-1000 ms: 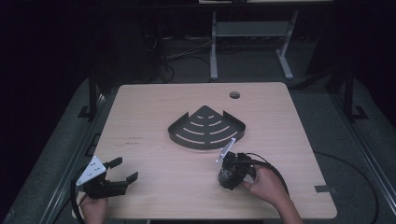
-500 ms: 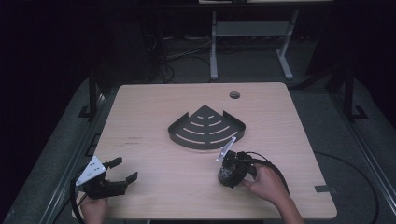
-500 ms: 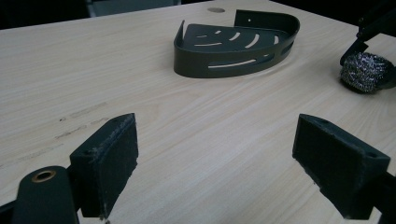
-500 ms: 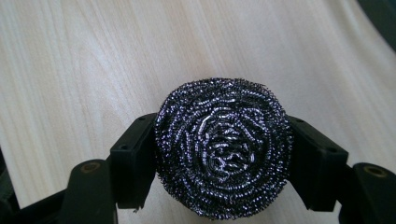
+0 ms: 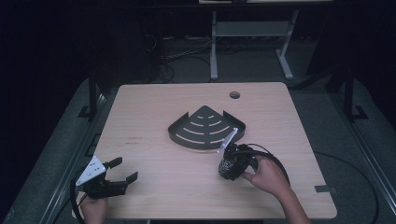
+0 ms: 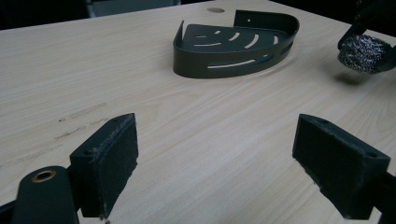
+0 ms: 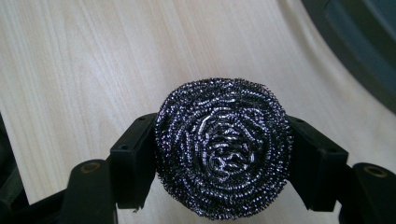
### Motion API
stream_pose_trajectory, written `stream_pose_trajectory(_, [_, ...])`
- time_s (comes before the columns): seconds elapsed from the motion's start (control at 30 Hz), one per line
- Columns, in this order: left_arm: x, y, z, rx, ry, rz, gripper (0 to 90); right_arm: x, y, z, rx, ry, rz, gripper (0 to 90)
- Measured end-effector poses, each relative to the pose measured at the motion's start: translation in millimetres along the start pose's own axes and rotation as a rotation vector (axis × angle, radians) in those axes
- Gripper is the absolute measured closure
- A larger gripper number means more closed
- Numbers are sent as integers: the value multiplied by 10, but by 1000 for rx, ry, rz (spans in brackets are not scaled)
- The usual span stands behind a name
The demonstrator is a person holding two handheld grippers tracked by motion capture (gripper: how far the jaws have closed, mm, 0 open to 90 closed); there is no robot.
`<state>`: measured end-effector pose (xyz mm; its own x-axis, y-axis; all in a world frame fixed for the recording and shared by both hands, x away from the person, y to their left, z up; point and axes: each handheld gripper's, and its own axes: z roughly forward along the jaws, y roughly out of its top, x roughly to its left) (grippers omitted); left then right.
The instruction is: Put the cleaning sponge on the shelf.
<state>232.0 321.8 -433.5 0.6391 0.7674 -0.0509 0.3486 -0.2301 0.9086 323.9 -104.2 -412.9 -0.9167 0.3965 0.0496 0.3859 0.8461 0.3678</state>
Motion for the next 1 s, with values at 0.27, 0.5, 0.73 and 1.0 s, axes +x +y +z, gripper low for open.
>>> stream_pose_trajectory(0.27, [5, -3, -2, -3, 0, -6, 137, -98, 128, -99, 1, -3, -7, 313])
stream_pose_trajectory(0.5, [8, -3, -6, -2, 1, -6, 137, -175, 184, -129, 0, 9, -3, 312])
stream_pose_trajectory(0.73, [10, -3, -7, -3, 2, -6, 137, -241, 284, -167, 13, 6, -12, 313])
stream_pose_trajectory(1.0, [12, -3, -8, -4, 2, -7, 137, -284, 382, -198, 17, 6, -18, 312])
